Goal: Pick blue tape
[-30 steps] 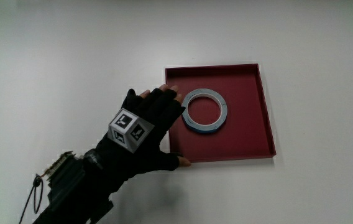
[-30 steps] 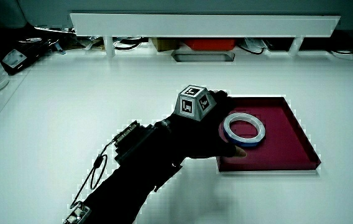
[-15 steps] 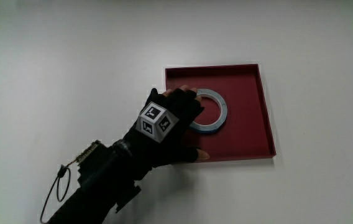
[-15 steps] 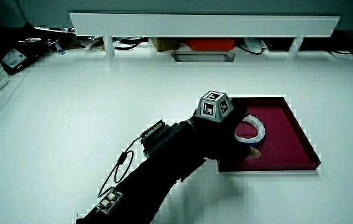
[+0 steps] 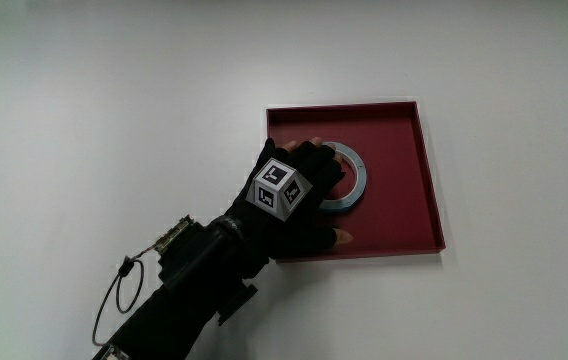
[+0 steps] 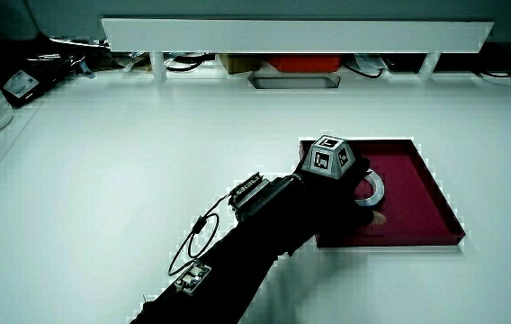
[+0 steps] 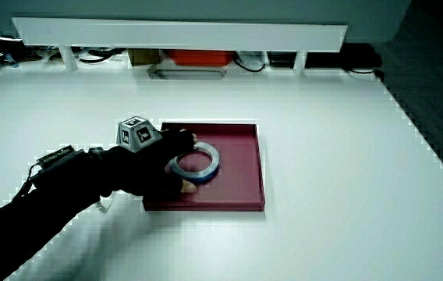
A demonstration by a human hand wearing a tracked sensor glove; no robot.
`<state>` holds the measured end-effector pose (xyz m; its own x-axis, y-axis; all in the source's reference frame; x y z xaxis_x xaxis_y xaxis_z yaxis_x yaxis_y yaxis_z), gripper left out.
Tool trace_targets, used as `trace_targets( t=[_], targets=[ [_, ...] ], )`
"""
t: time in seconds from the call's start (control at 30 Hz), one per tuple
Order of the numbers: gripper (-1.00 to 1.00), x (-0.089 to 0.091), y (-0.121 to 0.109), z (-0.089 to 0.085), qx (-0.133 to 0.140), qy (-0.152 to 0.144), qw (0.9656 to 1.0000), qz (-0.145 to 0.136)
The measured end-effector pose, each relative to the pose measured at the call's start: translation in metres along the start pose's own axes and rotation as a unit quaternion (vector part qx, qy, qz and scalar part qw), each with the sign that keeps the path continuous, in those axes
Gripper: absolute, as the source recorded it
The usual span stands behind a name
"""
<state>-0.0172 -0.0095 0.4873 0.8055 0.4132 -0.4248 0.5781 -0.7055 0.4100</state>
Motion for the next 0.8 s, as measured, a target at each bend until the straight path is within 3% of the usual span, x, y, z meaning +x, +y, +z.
trace_targets(
  t=[0.3, 0.57, 0.73, 0.8],
  targets=[
    [0.0, -0.002, 0.018, -0.015, -0.025, -0.005, 0.9996, 0.015],
    [0.29, -0.007, 0.027, -0.026, -0.046, -0.006, 0.9985, 0.027],
    [0.46, -0.002, 0.028, -0.024, -0.038, 0.008, 0.9988, 0.031],
    [0.54, 0.0, 0.025, -0.02, -0.017, 0.008, 0.9995, 0.026]
  ],
)
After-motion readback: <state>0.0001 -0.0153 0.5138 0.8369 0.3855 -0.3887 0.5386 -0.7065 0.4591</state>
